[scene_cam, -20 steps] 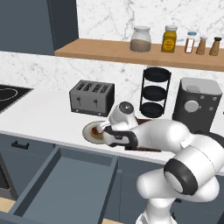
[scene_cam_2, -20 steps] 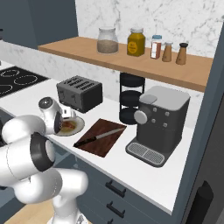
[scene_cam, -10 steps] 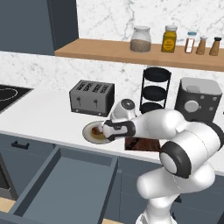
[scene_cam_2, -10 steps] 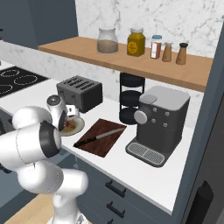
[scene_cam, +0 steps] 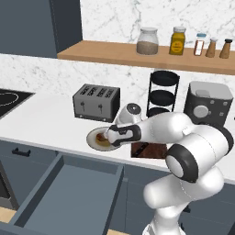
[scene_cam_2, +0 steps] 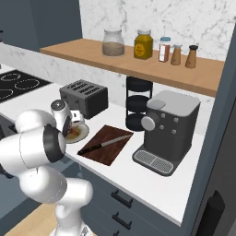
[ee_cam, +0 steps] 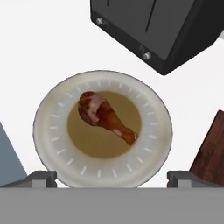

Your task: Pick up the knife from the drawer and place it on the cutting board. Then place the meat from the plate to the cutting board.

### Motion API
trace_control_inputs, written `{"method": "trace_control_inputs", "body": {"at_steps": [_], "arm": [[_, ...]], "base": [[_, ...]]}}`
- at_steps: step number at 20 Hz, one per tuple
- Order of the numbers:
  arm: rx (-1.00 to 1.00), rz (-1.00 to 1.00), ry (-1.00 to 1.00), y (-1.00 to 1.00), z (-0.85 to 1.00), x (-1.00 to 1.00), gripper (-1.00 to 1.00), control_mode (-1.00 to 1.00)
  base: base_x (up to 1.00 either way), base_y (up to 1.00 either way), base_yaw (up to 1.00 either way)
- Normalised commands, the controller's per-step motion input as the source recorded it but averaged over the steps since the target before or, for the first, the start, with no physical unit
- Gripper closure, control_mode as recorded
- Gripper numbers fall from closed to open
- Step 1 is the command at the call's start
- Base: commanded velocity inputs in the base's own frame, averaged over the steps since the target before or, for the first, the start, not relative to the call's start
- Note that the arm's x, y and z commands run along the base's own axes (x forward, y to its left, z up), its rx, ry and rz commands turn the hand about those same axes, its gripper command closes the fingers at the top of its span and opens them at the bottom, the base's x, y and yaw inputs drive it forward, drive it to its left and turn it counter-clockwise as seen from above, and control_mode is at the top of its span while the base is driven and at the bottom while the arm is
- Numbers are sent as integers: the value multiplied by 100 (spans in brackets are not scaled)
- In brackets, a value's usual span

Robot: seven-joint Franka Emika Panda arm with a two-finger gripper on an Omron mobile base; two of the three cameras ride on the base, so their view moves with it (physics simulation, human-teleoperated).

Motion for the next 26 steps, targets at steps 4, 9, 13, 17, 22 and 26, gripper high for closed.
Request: {"method": "trace_control_inputs", "body": {"at_steps": [4,9,13,17,22,26], "arm": [[-1,1,0,2,-6,27,-100,-100],[-5,0,1,7,-17,26,-100,-100],[-5,4,0,0,-20,2,-100,-100],[-5,4,0,7,-16,7,-100,-100],[-4,4,1,12,-16,12,-100,-100],[-6,5,1,18,-17,8,-100,-100]], "base": [[0,0,0],[0,0,0],[0,0,0],[0,0,0],[0,0,0],[0,0,0]]}}
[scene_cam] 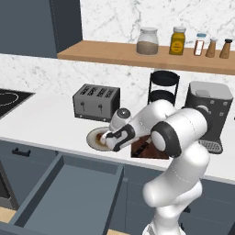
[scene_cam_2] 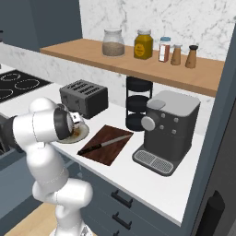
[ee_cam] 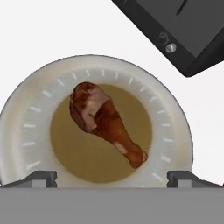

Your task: Pick up the knife from the drawer and place it on the cutting board. Then place the meat from the plate to the cutting board.

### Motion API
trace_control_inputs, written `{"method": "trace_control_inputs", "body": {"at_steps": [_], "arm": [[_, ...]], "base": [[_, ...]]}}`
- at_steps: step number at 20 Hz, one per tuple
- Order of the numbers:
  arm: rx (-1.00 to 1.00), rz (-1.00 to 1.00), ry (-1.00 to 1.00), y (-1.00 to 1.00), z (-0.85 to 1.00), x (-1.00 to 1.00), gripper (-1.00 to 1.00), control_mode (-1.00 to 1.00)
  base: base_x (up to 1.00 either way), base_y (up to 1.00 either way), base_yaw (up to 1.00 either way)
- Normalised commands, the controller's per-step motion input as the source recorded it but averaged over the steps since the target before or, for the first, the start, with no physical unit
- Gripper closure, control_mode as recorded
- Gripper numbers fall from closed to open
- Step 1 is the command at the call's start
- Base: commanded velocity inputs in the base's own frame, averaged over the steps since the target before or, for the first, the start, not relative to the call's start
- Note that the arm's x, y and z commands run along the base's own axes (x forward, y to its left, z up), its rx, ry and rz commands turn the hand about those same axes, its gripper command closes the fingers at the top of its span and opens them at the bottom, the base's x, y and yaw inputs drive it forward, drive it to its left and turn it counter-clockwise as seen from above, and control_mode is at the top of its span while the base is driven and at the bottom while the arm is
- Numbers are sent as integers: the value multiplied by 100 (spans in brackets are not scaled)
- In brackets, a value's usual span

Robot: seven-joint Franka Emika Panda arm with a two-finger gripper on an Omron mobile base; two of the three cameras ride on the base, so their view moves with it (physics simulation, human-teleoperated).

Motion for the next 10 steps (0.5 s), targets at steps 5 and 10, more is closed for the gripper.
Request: {"method": "trace_control_inputs", "body": {"at_steps": [5,10], "arm": [[-2,5,2,6,-9,27,-100,-100],[-3,3,5,6,-8,31,-100,-100]], "base": [[0,0,0],[0,0,0]]}}
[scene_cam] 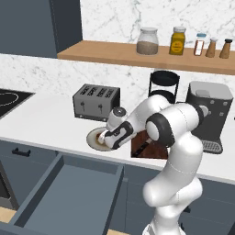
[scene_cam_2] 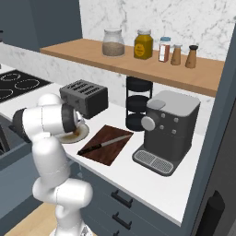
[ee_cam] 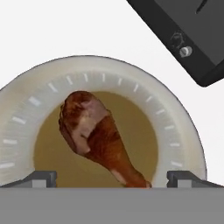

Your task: Pick up the knife from the drawer and place it on the cutting board. Then place the meat from the plate to the cutting board.

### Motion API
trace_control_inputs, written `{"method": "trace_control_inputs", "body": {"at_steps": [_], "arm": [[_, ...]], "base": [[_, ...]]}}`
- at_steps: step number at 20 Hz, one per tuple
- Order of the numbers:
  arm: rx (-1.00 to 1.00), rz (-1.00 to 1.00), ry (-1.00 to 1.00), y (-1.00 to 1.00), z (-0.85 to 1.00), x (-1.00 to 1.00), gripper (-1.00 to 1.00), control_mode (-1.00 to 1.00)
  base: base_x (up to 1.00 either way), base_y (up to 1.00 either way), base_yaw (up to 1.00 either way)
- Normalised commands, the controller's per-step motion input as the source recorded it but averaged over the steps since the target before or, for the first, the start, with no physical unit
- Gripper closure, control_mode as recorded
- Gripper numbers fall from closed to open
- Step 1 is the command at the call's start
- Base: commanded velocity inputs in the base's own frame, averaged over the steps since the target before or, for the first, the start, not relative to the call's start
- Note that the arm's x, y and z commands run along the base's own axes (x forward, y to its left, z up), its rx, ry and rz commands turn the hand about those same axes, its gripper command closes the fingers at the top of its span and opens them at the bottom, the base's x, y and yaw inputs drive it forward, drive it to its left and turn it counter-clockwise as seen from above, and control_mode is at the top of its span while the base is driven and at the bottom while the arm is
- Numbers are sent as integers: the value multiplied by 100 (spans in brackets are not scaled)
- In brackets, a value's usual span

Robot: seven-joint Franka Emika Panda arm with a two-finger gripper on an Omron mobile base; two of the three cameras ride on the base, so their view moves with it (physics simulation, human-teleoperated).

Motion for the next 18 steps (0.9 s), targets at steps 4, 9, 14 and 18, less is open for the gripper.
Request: {"method": "trace_control_inputs", "body": {"at_steps": [4,9,14,18], "arm": [[-8,5,6,6,-26,12,-100,-100],[-5,6,4,4,-26,12,-100,-100],[-3,6,2,2,-30,5,-100,-100],[-7,5,5,1,-42,2,100,-100]], "base": [[0,0,0],[0,0,0],[0,0,0],[0,0,0]]}}
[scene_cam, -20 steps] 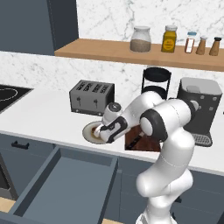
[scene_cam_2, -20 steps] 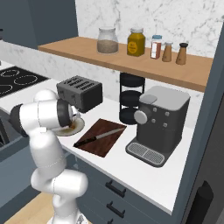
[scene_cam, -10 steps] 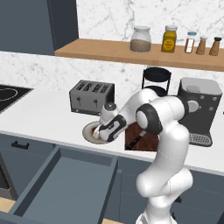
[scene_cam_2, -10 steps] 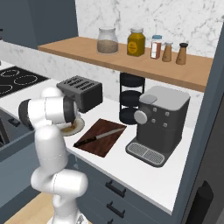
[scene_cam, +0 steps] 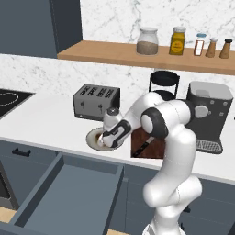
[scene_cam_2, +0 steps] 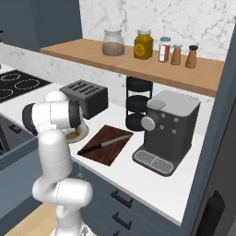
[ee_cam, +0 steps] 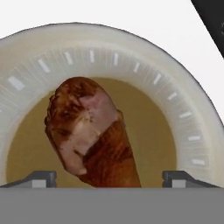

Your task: Pick up the knife from the drawer and place it on the cutting board. Then place the meat from the plate to the cutting board.

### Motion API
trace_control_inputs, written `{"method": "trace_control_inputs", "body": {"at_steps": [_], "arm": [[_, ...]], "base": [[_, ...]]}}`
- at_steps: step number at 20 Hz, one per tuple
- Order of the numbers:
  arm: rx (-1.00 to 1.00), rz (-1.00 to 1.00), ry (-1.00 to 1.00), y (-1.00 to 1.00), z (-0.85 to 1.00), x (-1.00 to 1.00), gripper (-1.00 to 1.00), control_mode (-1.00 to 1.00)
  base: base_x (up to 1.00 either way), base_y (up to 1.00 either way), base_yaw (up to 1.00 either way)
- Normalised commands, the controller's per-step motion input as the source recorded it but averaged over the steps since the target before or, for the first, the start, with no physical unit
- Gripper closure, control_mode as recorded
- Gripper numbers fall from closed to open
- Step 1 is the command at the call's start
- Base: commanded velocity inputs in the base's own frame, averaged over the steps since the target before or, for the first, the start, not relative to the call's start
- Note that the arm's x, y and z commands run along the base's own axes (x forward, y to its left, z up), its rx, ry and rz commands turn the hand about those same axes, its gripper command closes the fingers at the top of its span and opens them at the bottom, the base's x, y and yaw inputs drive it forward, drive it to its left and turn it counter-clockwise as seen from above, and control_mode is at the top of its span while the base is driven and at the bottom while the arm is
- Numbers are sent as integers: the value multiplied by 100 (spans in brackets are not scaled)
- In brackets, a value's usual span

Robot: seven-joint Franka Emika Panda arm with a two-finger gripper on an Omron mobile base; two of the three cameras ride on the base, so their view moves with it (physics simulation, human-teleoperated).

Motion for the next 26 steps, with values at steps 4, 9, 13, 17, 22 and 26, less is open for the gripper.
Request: {"method": "trace_control_inputs", "body": {"at_steps": [4,9,13,17,22,26], "arm": [[-8,3,6,2,-38,0,100,-100],[-1,8,0,2,-14,0,100,-100],[5,13,-10,-9,0,-33,100,-100],[11,12,-12,-25,7,-43,100,-100],[5,5,-10,-52,34,-18,100,-100],[0,0,0,-62,65,0,100,-100]], "base": [[0,0,0],[0,0,0],[0,0,0],[0,0,0],[0,0,0],[0,0,0]]}}
